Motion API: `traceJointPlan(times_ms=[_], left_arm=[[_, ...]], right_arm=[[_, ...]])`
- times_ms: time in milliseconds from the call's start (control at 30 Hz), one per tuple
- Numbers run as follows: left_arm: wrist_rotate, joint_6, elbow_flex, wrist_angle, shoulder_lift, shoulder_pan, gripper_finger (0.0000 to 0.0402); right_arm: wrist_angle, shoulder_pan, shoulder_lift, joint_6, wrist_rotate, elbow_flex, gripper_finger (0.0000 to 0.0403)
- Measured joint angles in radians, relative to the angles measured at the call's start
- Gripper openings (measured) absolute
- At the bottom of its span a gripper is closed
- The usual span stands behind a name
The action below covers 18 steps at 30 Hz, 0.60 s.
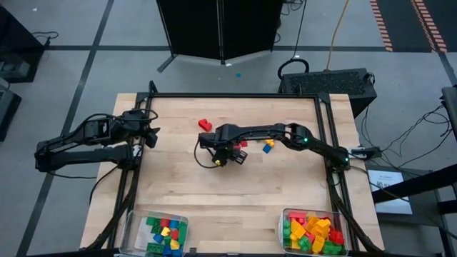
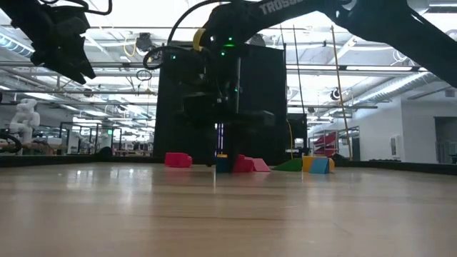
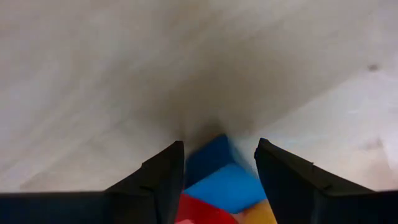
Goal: Sort blocks by size
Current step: Put the blue triangular block into the left transparent bin
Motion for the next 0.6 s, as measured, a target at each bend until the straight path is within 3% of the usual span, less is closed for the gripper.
traceJointPlan(times_ms=[200,600], left_arm=[[0.0,0.0,0.0,0.0,0.0,0.0,0.0255],[0.0,0.0,0.0,0.0,0.0,0.0,0.0255]], right_arm=[[0.013,-0.026,0.004,0.0,0.121,0.0,0.0192],[-0.008,-0.055,0.004,0.081,0.125,0.0,0.0189]])
